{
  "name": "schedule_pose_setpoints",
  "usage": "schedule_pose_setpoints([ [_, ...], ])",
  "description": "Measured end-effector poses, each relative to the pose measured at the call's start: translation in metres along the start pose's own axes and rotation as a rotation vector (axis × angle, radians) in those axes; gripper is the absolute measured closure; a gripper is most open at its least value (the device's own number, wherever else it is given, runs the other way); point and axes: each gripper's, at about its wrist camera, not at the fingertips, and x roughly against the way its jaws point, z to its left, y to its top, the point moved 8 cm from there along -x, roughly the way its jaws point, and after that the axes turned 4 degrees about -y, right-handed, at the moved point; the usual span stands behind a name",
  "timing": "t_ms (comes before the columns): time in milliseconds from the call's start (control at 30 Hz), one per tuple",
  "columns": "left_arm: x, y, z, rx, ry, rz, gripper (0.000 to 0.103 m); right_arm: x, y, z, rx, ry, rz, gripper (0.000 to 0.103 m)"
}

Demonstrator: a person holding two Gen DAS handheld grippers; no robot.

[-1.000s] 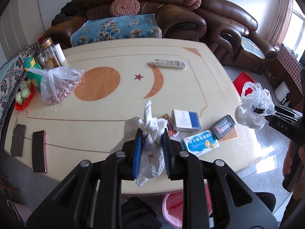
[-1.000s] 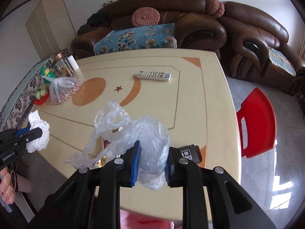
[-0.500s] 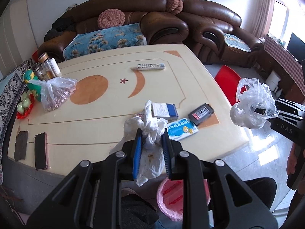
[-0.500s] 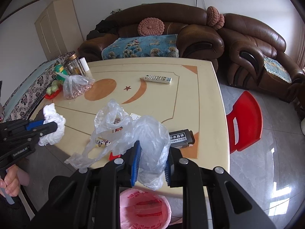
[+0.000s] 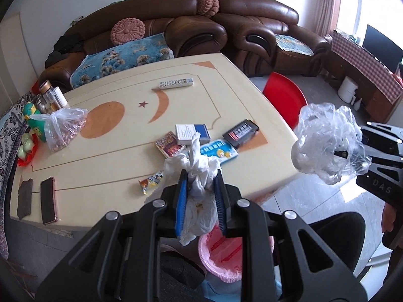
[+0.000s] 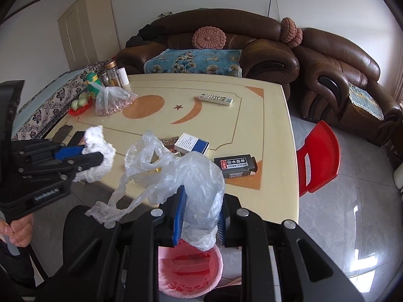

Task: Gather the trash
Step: 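Carry the tissue and plastic bag with both grippers over the pink bin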

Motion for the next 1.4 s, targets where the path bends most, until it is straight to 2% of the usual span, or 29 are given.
schedule_pose_setpoints([
  [300, -0.003, -0.028, -0.017, -0.028, -0.032, 0.017, 0.082, 0.004, -0.036, 0.020, 0.054, 0.002, 0.018, 0.081],
  [567, -0.015, -0.048, -0.021, -0.029, -0.050, 0.055, 0.082, -0.008, -0.062, 0.018, 0.049, 0.009, 0.064, 0.081],
  [900, -0.052, -0.075, -0.028, -0.023, -0.069, 0.138, 0.082, -0.034, -0.087, 0.019, 0.048, 0.001, 0.119, 0.081],
  [1100, -0.066, -0.088, -0.032, -0.024, -0.087, 0.162, 0.082, -0.050, -0.101, 0.020, 0.042, 0.011, 0.143, 0.081],
  [1400, -0.098, -0.125, -0.037, -0.010, -0.105, 0.233, 0.082, -0.079, -0.142, 0.019, 0.006, 0.029, 0.216, 0.081],
])
